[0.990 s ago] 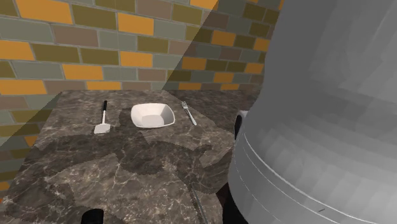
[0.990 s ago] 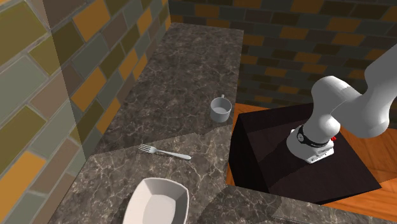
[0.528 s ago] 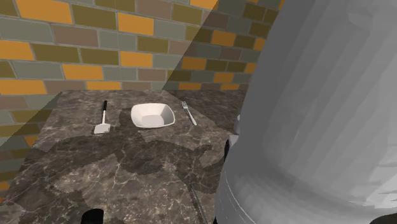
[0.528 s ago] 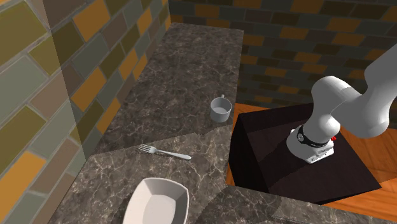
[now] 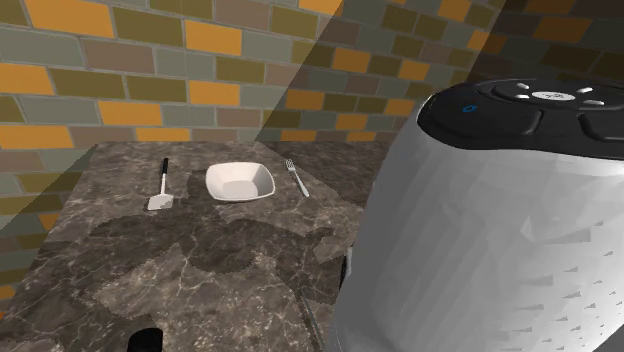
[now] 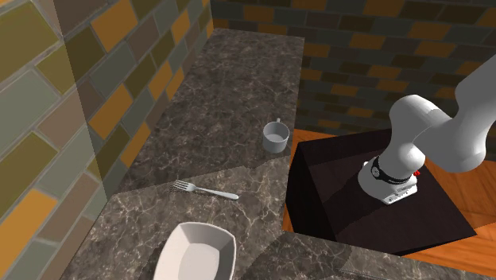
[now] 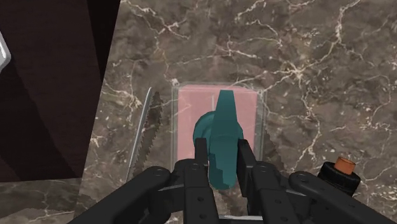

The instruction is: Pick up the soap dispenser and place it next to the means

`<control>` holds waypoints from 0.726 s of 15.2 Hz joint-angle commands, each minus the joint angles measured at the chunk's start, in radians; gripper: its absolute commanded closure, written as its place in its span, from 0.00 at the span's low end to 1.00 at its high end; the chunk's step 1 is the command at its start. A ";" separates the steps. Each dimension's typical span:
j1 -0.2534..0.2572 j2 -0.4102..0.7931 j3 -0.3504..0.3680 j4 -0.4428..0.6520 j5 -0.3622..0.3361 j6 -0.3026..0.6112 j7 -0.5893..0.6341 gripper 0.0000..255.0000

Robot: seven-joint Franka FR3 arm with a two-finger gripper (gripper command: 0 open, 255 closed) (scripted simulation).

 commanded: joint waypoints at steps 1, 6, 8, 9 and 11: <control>-0.009 0.014 0.020 -0.014 0.000 0.030 0.002 1.00; -0.010 0.018 0.024 -0.019 0.000 0.038 0.002 1.00; -0.010 0.018 0.024 -0.019 -0.001 0.038 0.003 1.00; -0.010 0.018 0.024 -0.019 -0.001 0.038 0.003 1.00; -0.009 0.018 0.024 -0.018 -0.001 0.038 0.003 0.00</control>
